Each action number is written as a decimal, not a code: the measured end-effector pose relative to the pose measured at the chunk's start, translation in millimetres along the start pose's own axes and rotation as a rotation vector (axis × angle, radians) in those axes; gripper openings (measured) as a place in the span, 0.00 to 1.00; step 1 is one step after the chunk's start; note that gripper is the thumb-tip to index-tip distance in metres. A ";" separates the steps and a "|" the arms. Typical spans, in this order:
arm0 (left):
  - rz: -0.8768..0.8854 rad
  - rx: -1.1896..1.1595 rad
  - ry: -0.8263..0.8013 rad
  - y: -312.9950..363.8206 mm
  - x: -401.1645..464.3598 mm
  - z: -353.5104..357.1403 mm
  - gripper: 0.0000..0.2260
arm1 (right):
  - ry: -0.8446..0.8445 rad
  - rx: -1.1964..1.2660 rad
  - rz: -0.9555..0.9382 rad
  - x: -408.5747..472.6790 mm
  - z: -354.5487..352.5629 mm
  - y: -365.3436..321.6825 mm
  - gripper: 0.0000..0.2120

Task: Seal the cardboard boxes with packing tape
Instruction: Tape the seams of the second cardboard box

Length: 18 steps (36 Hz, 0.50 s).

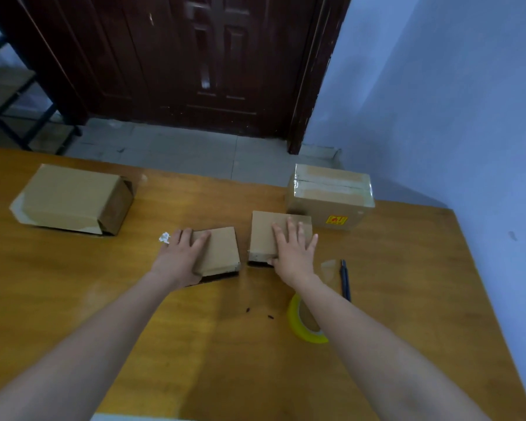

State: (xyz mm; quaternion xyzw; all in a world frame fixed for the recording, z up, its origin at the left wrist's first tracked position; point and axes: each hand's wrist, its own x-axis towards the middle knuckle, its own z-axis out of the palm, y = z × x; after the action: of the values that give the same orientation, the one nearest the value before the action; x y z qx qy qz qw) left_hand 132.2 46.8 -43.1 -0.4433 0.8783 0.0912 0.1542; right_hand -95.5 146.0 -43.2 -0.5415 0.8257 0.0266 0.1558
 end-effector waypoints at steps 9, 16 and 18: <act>0.045 -0.114 0.293 -4.0 -49.1 36.0 0.54 | 0.093 0.385 -0.173 -52.8 10.1 -42.2 0.22; 0.140 -0.170 0.537 34.5 -80.9 59.9 0.41 | -0.117 0.950 -0.017 -76.5 31.5 -47.8 0.27; 0.185 -0.168 0.595 44.0 -84.6 70.2 0.34 | -0.027 0.950 -0.013 -84.4 39.1 -38.7 0.24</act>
State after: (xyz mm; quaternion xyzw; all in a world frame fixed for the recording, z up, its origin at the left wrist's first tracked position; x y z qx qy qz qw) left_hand 157.4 157.1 -78.0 -0.3800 0.9108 0.0436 -0.1554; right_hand -20.9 213.1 -51.3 -0.4151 0.7409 -0.3481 0.3969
